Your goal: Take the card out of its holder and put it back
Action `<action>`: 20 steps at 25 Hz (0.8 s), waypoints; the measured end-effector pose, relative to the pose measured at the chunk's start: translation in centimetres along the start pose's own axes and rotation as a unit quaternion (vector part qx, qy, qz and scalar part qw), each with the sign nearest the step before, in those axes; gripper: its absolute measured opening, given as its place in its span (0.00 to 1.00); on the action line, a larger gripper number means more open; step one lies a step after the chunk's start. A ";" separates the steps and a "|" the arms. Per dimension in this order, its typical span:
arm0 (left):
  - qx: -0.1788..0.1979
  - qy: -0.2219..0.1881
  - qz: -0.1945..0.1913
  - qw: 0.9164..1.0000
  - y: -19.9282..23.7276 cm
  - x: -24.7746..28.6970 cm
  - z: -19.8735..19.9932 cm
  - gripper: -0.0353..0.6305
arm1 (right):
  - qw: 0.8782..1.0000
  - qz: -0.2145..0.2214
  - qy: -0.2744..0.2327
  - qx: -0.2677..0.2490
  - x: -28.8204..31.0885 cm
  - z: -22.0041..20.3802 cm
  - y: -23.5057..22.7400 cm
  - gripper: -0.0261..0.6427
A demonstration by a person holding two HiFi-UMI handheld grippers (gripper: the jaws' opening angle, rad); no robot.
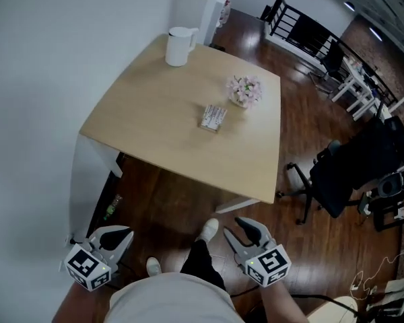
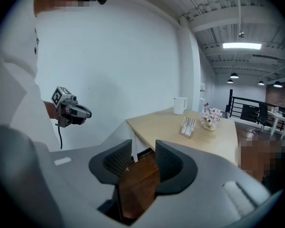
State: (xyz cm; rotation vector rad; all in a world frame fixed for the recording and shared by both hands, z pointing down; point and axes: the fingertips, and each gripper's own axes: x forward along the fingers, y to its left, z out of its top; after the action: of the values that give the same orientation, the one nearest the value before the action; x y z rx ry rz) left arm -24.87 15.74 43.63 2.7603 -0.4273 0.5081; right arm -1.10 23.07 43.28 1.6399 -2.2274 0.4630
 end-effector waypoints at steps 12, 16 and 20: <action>0.029 -0.018 -0.035 0.999 -4.9 -2.4 -0.2 0.06 | 1.000 -0.016 -0.006 -0.015 -7.4 -0.5 7.8 0.27; 0.038 -0.017 -0.050 0.998 -7.9 -0.9 -0.6 0.06 | 1.000 -0.011 -0.013 -0.018 -9.2 -1.7 7.8 0.27; 0.051 -0.015 -0.055 0.997 -10.6 0.3 -0.9 0.06 | 1.000 -0.013 -0.018 -0.011 -11.8 -3.7 7.8 0.27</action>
State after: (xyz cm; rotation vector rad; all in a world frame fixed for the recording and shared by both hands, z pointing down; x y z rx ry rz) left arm -21.24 25.59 42.03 2.8727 -0.2599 0.4733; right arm -4.96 36.93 40.73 1.6759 -2.2255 0.4039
